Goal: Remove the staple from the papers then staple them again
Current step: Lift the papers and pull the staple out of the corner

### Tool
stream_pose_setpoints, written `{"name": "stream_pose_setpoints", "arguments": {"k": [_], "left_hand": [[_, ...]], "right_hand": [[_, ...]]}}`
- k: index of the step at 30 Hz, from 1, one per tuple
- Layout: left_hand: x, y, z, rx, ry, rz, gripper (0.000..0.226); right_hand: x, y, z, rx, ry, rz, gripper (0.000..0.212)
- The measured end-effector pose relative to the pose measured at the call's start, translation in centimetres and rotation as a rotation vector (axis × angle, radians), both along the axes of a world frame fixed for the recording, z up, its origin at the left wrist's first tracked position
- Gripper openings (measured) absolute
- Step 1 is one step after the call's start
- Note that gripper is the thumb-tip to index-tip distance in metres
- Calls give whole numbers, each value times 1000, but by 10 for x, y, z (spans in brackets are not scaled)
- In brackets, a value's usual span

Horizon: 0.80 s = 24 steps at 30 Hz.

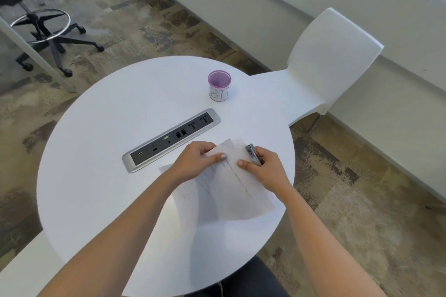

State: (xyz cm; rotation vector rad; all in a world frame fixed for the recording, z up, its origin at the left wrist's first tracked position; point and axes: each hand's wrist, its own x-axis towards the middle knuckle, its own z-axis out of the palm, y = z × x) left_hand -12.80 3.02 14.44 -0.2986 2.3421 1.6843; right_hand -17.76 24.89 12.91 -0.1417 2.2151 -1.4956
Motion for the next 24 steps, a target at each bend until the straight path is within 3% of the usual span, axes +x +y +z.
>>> {"name": "stream_pose_setpoints", "arguments": {"k": [4, 7, 10, 19, 24], "left_hand": [[12, 7, 28, 94, 94, 73, 53], [23, 10, 47, 160, 178, 189, 40], [33, 11, 64, 232, 237, 321, 21], [57, 19, 100, 335, 293, 522, 38], [67, 20, 118, 347, 265, 551, 35]], "right_hand": [[2, -6, 38, 86, 231, -3, 27], [16, -13, 62, 115, 450, -189, 28], [28, -19, 82, 69, 523, -361, 31], [70, -43, 129, -56, 826, -521, 36], [81, -41, 136, -172, 846, -601, 26]]}}
